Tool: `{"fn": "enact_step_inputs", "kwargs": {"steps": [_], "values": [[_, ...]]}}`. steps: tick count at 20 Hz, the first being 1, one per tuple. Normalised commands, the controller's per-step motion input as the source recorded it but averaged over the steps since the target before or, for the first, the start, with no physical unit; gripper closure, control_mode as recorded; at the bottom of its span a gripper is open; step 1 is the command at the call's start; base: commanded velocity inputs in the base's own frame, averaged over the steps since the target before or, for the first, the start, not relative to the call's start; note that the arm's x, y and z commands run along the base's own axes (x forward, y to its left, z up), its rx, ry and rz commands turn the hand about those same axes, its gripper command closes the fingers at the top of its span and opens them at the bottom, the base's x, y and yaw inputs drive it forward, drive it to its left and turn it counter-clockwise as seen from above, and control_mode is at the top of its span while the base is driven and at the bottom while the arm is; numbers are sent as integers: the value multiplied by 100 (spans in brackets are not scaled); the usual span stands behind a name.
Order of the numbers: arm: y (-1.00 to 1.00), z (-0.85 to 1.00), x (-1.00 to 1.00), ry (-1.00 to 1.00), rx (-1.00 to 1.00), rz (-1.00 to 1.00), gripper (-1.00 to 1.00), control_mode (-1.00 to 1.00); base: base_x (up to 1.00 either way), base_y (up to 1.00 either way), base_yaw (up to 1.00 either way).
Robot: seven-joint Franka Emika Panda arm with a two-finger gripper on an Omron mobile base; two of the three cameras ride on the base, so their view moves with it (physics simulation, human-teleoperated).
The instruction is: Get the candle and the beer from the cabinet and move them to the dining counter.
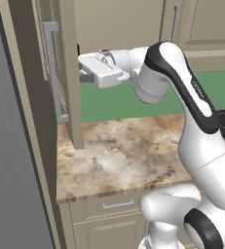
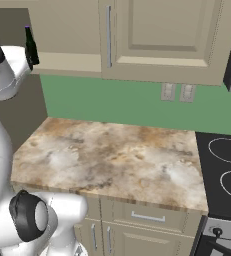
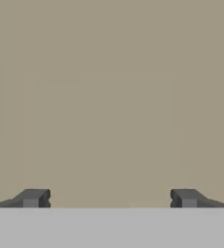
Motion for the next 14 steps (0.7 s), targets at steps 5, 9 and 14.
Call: {"fn": "enact_step_inputs", "kwargs": {"steps": [5, 9, 14], "values": [[37, 0, 3, 2, 0, 0, -100, -100, 0, 0, 0], [33, 0, 1, 2, 0, 0, -100, -100, 0, 0, 0], [4, 0, 2, 0, 0, 0, -100, -100, 0, 0, 0]]}}
